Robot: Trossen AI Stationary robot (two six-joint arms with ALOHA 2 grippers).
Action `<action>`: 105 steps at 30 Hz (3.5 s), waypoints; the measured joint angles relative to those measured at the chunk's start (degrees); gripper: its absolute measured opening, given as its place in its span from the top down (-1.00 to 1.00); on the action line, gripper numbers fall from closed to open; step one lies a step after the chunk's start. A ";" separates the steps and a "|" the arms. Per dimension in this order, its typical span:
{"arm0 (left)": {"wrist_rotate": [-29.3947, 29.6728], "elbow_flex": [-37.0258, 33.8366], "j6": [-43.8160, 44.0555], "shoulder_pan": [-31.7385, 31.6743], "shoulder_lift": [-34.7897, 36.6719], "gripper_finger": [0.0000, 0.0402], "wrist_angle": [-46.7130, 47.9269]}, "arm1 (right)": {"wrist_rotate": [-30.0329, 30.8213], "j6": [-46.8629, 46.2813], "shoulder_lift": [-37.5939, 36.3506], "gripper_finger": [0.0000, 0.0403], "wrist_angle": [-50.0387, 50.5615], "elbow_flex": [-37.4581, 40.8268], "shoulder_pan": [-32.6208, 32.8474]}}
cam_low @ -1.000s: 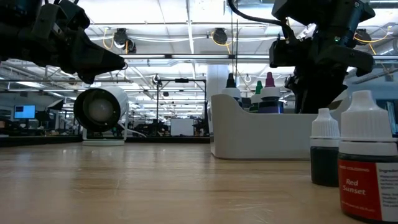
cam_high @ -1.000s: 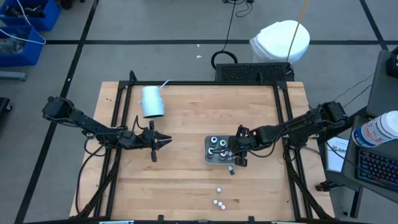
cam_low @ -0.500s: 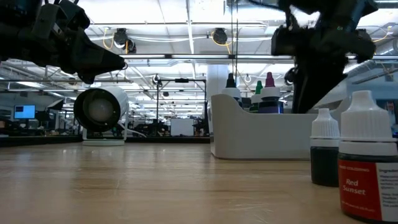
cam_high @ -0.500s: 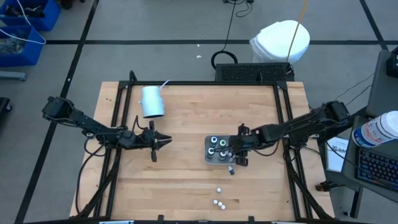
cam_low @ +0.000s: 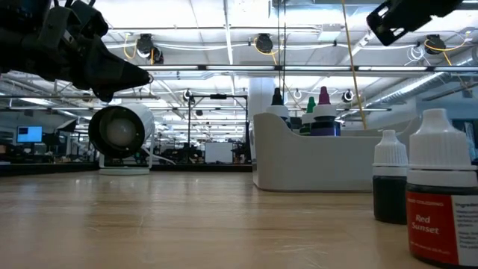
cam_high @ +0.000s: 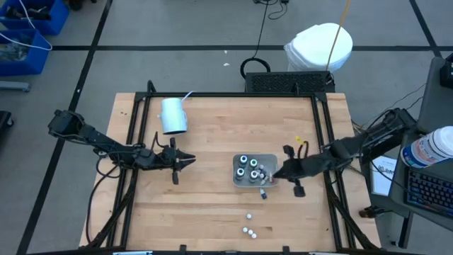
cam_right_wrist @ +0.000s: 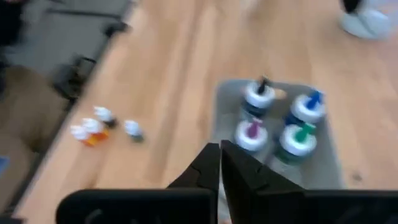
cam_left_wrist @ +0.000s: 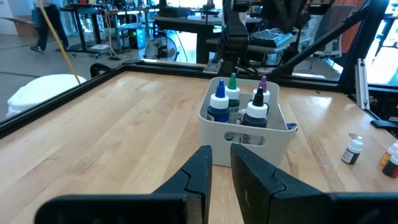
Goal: Pick & Place food coloring
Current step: Put the red food coloring bottle into the gray bin
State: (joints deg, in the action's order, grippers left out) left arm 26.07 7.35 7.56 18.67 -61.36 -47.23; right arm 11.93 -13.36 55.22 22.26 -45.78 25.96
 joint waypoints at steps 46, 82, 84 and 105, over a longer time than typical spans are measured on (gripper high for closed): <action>-2.99 50.71 -8.80 14.88 -32.19 0.65 32.72 | -3.16 14.79 -25.13 1.00 -49.21 43.18 -0.37; -9.81 71.95 16.72 15.45 -61.32 -0.19 33.48 | -2.96 22.16 -25.09 1.00 -50.73 43.30 -0.37; -9.76 71.95 17.05 15.51 -61.87 -0.19 32.89 | -2.87 22.18 -25.09 1.00 -50.73 43.30 -0.37; -13.14 72.00 15.42 13.62 -66.63 -0.19 31.23 | 0.23 21.99 -25.09 1.00 -50.27 43.32 -0.37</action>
State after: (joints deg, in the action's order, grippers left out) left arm 12.93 79.35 22.98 32.29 -128.00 -16.00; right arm 12.16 8.63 30.13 -28.01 -2.46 25.58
